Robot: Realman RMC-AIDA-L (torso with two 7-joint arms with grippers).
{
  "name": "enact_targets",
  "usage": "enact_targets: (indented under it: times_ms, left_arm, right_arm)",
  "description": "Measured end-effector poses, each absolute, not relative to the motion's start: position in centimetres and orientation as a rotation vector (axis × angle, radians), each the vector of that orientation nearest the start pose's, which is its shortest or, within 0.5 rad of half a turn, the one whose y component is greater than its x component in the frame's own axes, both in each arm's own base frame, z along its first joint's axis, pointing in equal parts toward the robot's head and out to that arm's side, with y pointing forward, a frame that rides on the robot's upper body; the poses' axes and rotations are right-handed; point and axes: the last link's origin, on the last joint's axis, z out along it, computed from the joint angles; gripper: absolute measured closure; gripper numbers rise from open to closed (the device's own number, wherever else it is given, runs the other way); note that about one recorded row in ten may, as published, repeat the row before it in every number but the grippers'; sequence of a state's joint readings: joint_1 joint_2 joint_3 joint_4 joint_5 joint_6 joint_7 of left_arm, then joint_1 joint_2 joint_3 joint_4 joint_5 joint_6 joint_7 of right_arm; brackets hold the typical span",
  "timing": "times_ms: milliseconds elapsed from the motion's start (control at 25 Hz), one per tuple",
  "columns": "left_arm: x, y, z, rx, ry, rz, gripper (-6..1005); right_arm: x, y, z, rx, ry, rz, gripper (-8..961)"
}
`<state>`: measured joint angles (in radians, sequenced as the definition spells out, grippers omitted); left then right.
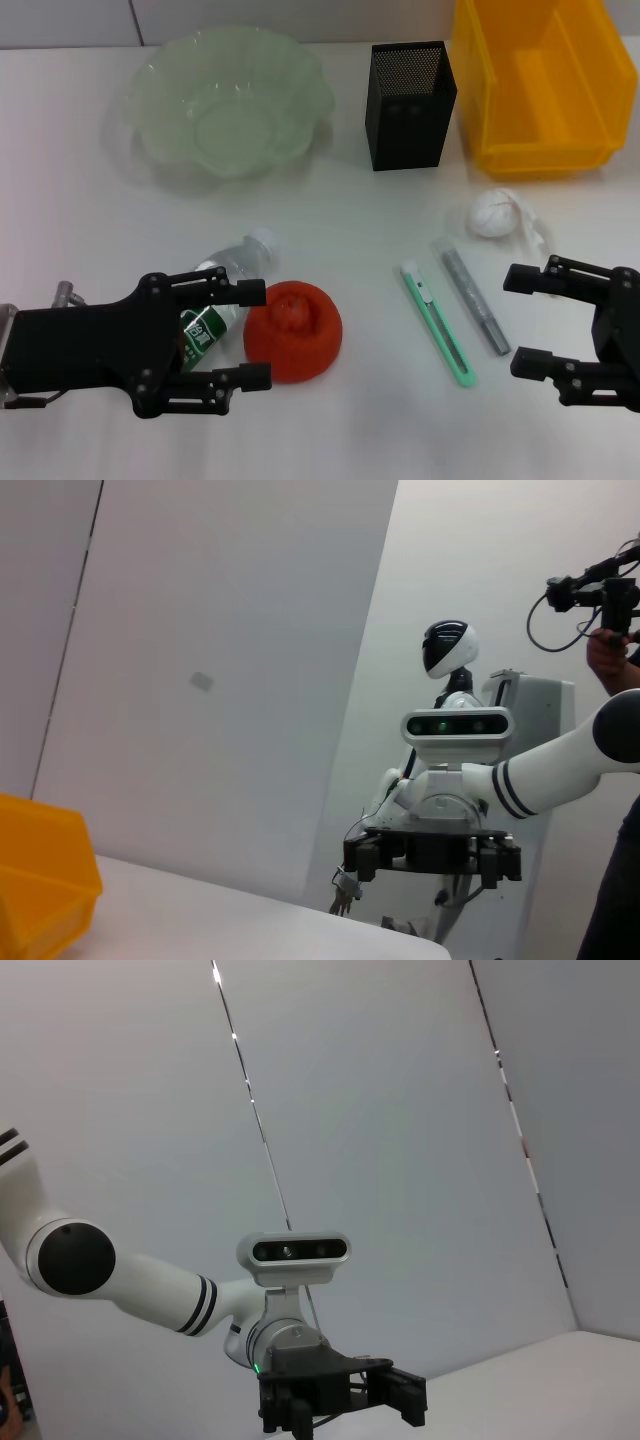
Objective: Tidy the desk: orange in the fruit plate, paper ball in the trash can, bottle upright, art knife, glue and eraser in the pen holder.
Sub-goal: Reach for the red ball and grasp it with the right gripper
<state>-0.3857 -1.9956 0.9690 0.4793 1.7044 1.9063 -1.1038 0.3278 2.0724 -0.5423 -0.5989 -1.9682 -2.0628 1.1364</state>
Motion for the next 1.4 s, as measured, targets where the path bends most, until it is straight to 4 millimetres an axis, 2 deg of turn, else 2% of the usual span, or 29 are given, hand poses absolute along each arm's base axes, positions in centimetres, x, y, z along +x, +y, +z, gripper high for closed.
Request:
enact_targets:
  times_ms: [480,600,720,800,920,1120,1240,1400]
  left_arm:
    - [-26.8,24.3,0.3,-2.948,-0.383,-1.128,208]
    - [-26.8,24.2,0.4,-2.951,-0.380,-1.130,208]
    - [-26.9,24.2,0.6,-2.950,-0.381,-1.128,209]
    - [-27.4,24.3,1.3,-2.944,-0.399,-1.107,209]
    - [-27.6,24.3,1.6,-2.939,-0.407,-1.100,209]
    - [-28.2,24.3,2.1,-2.918,-0.437,-1.082,210]
    - [-28.5,24.2,2.3,-2.904,-0.447,-1.074,210]
    - [-28.6,24.2,2.3,-2.903,-0.462,-1.066,210]
  right_arm:
    - [27.5,23.2,2.4,-2.798,0.421,1.202,151]
    - [26.5,24.8,3.1,-2.840,0.463,1.160,151]
    - [24.4,27.8,4.6,-2.933,0.584,0.976,152]
    - [22.2,30.0,5.3,-3.001,0.734,0.746,152]
    - [19.1,32.1,5.1,-3.063,0.821,0.417,152]
    - [14.5,34.3,2.3,-3.097,0.814,-0.142,153]
    - [13.4,34.9,0.0,-3.096,0.790,-0.297,168]
    - [13.0,35.5,-4.2,-3.092,0.766,-0.389,189]
